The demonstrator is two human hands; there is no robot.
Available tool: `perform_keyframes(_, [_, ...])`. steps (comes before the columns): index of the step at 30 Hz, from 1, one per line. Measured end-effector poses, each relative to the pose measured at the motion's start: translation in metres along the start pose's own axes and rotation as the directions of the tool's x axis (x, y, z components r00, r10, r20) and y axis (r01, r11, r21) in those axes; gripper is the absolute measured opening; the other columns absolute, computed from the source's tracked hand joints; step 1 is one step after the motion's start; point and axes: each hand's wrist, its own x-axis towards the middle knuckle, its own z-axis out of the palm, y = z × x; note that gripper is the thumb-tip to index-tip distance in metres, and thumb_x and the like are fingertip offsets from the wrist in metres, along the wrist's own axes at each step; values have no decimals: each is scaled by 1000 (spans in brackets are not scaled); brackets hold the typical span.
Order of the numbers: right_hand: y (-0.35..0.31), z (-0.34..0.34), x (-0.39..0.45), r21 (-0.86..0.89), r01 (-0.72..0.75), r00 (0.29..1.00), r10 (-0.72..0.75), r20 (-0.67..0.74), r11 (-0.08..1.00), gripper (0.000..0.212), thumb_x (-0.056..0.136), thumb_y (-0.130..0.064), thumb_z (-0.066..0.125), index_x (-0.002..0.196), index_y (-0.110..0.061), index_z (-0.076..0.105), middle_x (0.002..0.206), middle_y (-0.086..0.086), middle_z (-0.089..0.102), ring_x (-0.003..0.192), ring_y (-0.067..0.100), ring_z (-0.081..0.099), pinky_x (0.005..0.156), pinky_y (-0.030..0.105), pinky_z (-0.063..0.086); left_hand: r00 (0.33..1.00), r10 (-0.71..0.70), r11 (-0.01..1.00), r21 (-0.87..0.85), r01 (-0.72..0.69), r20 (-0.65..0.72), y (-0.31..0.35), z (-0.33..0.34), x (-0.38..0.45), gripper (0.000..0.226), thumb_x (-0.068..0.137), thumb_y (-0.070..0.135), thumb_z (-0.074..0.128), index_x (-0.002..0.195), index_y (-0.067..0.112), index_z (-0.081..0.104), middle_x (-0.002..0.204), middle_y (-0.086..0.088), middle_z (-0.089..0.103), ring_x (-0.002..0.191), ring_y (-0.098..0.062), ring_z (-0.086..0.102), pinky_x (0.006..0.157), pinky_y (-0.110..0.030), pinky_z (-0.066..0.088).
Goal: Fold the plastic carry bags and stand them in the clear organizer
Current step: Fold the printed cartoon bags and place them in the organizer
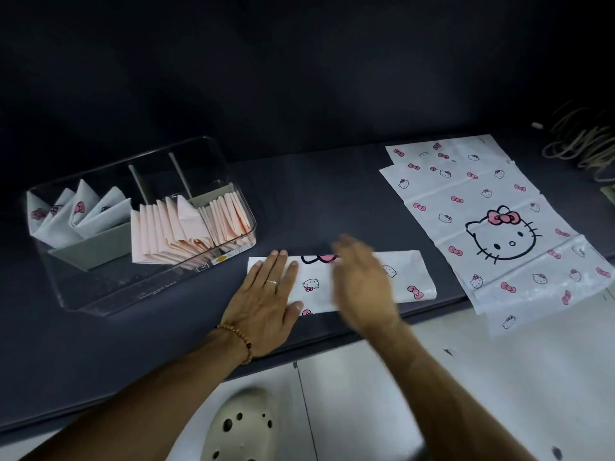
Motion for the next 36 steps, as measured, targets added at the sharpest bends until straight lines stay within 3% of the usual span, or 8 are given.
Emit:
perform_keyframes(4, [-42, 33, -7, 123, 60, 943, -97, 319, 991, 54, 100, -23, 34, 150, -9, 24, 158, 8, 20, 147, 20, 13, 120, 37, 10, 1000, 15, 1000, 4, -15, -13, -1, -3, 0, 74, 90, 47, 18, 149, 4, 10, 157, -17, 16, 146, -28, 11, 119, -41, 7])
perform_keyframes(9, [24, 18, -15, -121, 265, 908, -205, 367, 957, 58, 99, -43, 18, 152, -20, 23, 159, 1, 18, 147, 20, 15, 118, 44, 16, 999, 29, 1000, -6, -29, -15, -5, 1, -1, 81, 89, 58, 17, 150, 4, 14, 158, -17, 6, 147, -27, 2, 119, -42, 5])
perform_keyframes(14, [93, -14, -24, -240, 152, 917, -46, 397, 959, 65, 97, -52, 14, 152, -18, 24, 159, 5, 18, 147, 23, 18, 117, 44, 18, 992, 122, 991, -56, -122, -8, -11, -1, -4, 72, 83, 60, 31, 148, 31, 18, 159, -13, -4, 146, -24, -10, 118, -38, -4])
perform_keyframes(20, [114, -19, -27, -284, 42, 917, 75, 392, 958, 68, 95, -54, 5, 154, -21, 6, 162, 1, 3, 149, 18, 3, 119, 42, 8, 985, 173, 978, -120, -170, 20, -20, -4, -4, 59, 83, 41, 39, 142, 41, 29, 159, -9, -4, 146, -20, -13, 115, -32, -9])
perform_keyframes(26, [69, -18, -28, -280, -193, 953, 247, 174, 940, 50, 99, -32, 35, 142, -5, 38, 154, 18, 27, 144, 32, 22, 114, 48, 17, 986, 154, 984, -95, -148, 64, -19, -7, -2, 52, 96, 37, 34, 146, 45, 20, 159, -10, -5, 146, -22, -12, 116, -34, -2])
perform_keyframes(29, [5, -10, -36, -44, -71, 997, 71, 9, 997, 39, 81, -24, 57, 114, -5, 63, 121, 16, 59, 107, 36, 55, 87, 43, 44, 996, 78, 990, -125, -71, 51, -4, -12, 1, 48, 99, 38, 32, 144, 49, 19, 159, -12, 2, 146, -24, -7, 116, -33, 2])
perform_keyframes(31, [-29, -3, -41, -36, 30, 997, -27, 73, 999, 34, 75, -24, 56, 105, -12, 66, 102, 6, 62, 93, 28, 56, 77, 38, 44, 996, 26, 988, -152, -13, 88, 4, -17, 3, 47, 99, 37, 30, 141, 52, 18, 159, -13, 5, 147, -25, -4, 117, -36, 6])
perform_keyframes(36, [-35, -4, -40, -2, -181, 980, 181, 85, 983, 14, 83, -6, 56, 82, -10, 68, 81, 5, 66, 79, 29, 61, 69, 35, 45, 985, -32, 985, -160, 59, 169, 17, -37, -3, 42, 96, 47, 33, 138, 45, 35, 154, -12, 26, 143, -27, 18, 112, -40, 24])
